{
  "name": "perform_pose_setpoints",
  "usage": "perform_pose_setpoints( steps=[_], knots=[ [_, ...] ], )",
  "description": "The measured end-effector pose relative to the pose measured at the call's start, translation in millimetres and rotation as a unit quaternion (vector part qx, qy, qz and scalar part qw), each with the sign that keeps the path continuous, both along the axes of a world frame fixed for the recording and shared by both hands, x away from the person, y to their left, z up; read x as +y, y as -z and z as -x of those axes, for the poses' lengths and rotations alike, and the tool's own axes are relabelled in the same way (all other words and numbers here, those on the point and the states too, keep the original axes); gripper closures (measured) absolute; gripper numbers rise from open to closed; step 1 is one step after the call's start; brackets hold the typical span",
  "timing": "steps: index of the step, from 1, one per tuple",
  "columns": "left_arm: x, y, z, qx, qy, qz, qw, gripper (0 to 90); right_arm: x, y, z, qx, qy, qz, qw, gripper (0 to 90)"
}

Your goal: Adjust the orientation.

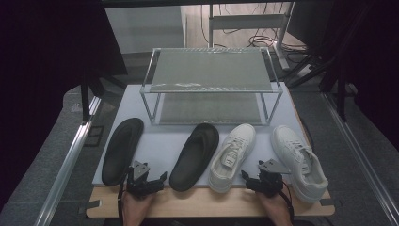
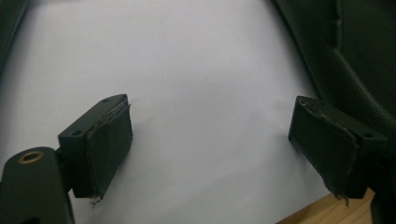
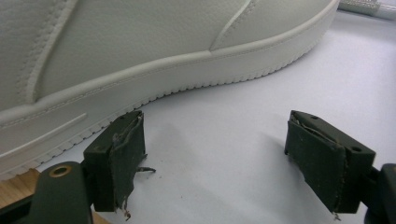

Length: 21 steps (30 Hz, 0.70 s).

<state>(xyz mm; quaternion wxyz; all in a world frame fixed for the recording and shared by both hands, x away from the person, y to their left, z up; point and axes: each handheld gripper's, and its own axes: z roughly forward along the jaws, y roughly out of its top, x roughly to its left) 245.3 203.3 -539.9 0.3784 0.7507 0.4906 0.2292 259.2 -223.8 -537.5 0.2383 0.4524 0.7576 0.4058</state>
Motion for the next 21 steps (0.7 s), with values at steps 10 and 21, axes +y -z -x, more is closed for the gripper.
perform_pose_setpoints(
  steps=[10,21],
  knots=[
    [0.6,-2.3,1.0,0.004,0.012,0.007,0.9999,14.0,0.1,0.1,-0.1,0.0,0.0,-0.001,1.0,20.2],
    [-0.6,-13.0,3.6,-0.002,0.024,0.007,0.9997,14.8,0.1,0.1,-0.2,0.0,0.0,-0.001,1.0,20.2]
  ],
)
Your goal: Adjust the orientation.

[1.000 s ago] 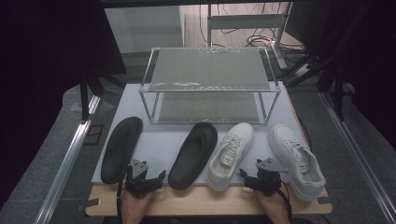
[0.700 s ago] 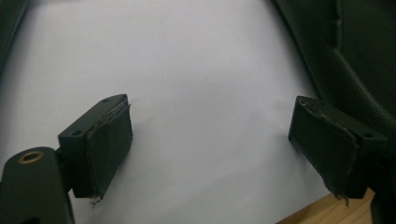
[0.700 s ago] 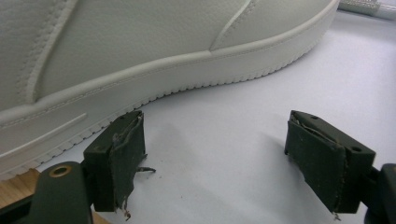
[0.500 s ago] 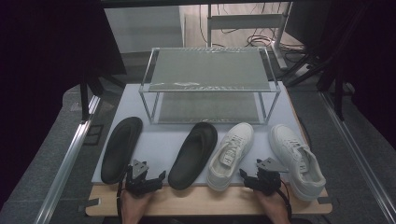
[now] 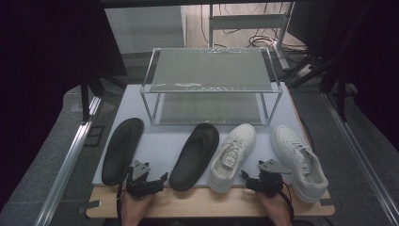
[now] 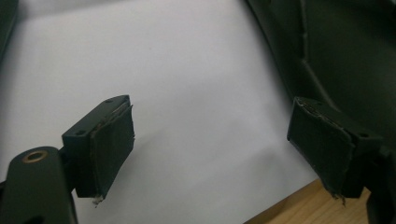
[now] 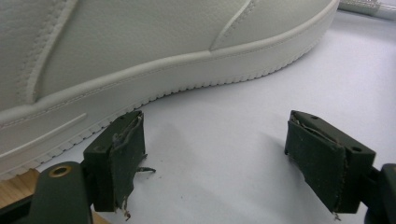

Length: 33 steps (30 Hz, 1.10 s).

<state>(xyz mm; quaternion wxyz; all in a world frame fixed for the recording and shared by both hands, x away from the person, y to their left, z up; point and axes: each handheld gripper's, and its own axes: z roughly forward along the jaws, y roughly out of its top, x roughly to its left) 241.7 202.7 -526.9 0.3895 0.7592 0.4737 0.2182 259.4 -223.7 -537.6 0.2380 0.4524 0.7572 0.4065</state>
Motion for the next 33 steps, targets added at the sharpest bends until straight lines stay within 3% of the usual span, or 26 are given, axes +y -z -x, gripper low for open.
perform_pose_setpoints(
  steps=[6,15,33],
  knots=[
    [5.2,-5.0,-1.6,0.011,0.005,0.014,0.9998,14.8,0.0,0.0,0.0,0.0,0.0,0.0,1.0,20.1],
    [11.0,-12.7,-2.2,0.006,-0.001,0.007,1.0,14.8,0.1,0.0,0.0,0.0,0.0,0.0,1.0,20.1],
    [29.4,-19.4,-9.0,0.016,-0.011,0.014,0.9997,14.7,0.0,0.0,0.0,0.0,0.0,0.0,1.0,20.1]
  ],
)
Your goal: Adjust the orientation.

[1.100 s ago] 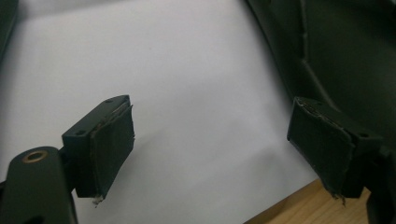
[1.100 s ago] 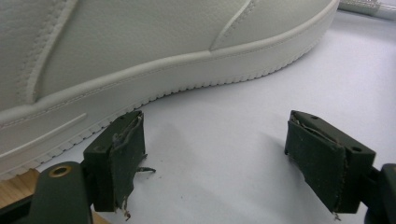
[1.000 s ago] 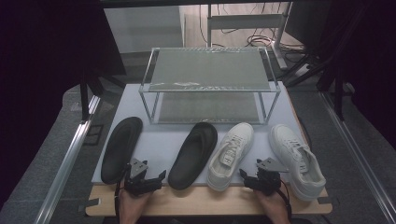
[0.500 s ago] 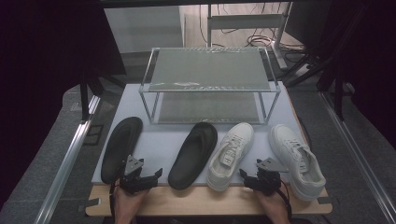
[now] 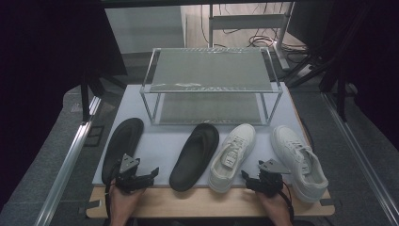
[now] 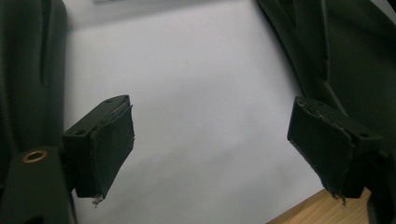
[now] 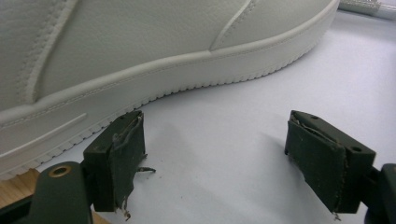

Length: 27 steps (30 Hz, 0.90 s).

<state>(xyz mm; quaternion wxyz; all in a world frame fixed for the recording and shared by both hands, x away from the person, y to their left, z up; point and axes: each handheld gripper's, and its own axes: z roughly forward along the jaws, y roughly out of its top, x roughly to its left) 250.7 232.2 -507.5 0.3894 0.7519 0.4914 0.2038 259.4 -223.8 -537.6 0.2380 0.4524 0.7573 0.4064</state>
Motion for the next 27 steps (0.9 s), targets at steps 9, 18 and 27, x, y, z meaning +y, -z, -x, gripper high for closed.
perform_pose_setpoints(
  steps=[9,18,27],
  knots=[
    [9.0,-4.5,-1.5,-0.002,-0.006,-0.001,1.0,14.7,0.0,0.0,0.0,0.0,0.0,0.0,1.0,20.1],
    [22.3,-10.9,-3.9,-0.003,-0.02,-0.004,0.9998,14.7,0.1,0.0,0.0,0.0,0.0,0.0,1.0,20.1],
    [36.3,-16.6,-8.0,-0.009,-0.041,-0.015,0.999,16.9,0.1,-0.1,0.1,0.001,0.0,0.0,1.0,20.1]
  ],
)
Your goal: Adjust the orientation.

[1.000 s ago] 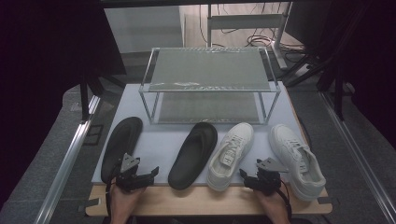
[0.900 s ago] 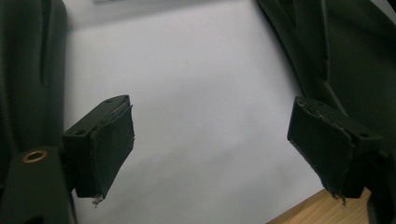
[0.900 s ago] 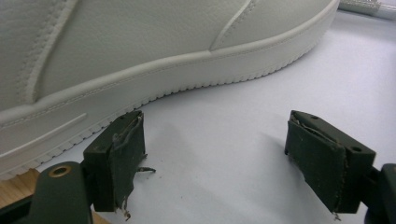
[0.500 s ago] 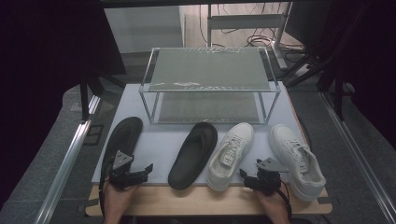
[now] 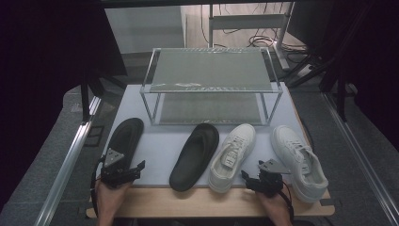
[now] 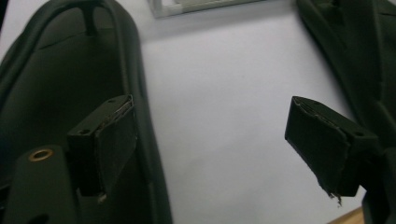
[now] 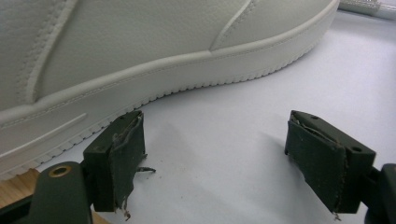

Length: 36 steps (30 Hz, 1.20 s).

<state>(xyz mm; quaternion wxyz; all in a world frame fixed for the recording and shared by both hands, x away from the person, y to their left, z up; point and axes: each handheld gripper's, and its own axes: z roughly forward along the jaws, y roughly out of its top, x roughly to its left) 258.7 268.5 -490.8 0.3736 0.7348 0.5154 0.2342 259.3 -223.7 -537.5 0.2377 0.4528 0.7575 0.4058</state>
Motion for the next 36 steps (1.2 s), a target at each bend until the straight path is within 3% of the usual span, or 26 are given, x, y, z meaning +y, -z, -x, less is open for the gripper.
perform_pose_setpoints(
  steps=[10,23,36],
  knots=[
    [17.5,-2.7,-13.2,0.006,-0.017,-0.007,0.9998,23.0,0.0,0.0,0.0,0.0,0.0,0.0,1.0,20.1],
    [28.4,-1.5,-30.6,0.02,-0.021,-0.001,0.9996,39.7,0.1,0.1,-0.1,0.0,0.0,-0.001,1.0,20.1],
    [30.4,0.8,-48.4,0.051,-0.02,-0.002,0.9985,62.6,0.0,0.0,-0.1,0.0,0.0,0.0,1.0,20.0]
  ],
)
